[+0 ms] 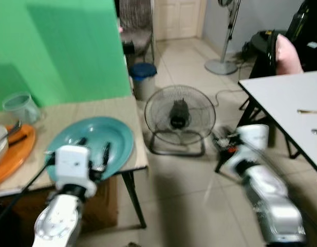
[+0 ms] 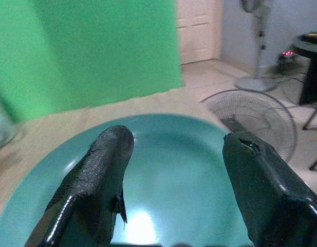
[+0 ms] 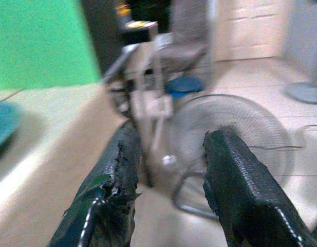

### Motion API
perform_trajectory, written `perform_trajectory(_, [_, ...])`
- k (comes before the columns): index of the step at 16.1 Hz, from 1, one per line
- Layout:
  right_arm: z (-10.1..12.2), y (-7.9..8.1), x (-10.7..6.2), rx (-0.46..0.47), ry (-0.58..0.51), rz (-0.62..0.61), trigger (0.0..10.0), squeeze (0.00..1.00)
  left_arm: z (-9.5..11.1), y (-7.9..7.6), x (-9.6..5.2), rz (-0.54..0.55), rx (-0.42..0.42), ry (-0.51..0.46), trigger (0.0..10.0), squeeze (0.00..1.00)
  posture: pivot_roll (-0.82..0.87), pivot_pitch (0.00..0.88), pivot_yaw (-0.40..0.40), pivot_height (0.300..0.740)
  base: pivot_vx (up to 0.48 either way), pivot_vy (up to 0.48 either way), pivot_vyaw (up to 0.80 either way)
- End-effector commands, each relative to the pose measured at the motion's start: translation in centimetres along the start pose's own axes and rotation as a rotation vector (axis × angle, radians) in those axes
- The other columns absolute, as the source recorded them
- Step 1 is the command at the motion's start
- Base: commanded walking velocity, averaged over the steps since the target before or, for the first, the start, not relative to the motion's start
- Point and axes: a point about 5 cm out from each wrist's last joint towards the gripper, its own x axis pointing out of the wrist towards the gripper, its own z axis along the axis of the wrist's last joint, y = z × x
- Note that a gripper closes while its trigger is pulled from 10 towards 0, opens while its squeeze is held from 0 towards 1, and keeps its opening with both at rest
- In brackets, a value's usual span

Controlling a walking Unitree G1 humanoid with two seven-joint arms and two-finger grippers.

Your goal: Setting the table

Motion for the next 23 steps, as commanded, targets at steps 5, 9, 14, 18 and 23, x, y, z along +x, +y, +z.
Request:
perform_trajectory(5, [0.2,1.7,0.4,0.031,0.027,0.169,10.0,0.0,1.3,-0.2,-0.2,0.022,0.019,-0.078,10.0,0.0,-0.05,0.0,0.026,0.74,0.052,0.0,0.48])
perform_trajectory(9, [0.7,2.6,1.0,0.037,0.031,0.254,10.0,0.0,1.4,0.2,0.1,0.014,0.048,-0.076,10.0,0.0,-0.04,0.0,0.031,0.74,0.291,0.0,0.8])
perform_trajectory(14, [0.9,2.8,1.2,0.029,0.032,0.276,10.0,0.0,1.2,0.1,-0.1,-0.007,0.053,-0.059,10.0,0.0,-0.04,0.0,0.031,0.74,0.291,0.0,0.8])
perform_trajectory(18, [2.1,2.3,2.1,0.106,0.023,0.228,10.0,0.0,1.3,-0.7,-0.3,-0.136,0.035,-0.057,10.0,0.0,-0.04,0.0,0.024,0.74,0.0,0.0,0.0])
perform_trajectory(23, [2.6,0.9,3.7,0.105,0.152,0.133,10.0,1.0,1.4,-2.3,-0.8,-0.419,0.008,-0.049,10.0,0.0,-0.04,0.0,0.018,0.74,0.0,0.0,0.0])
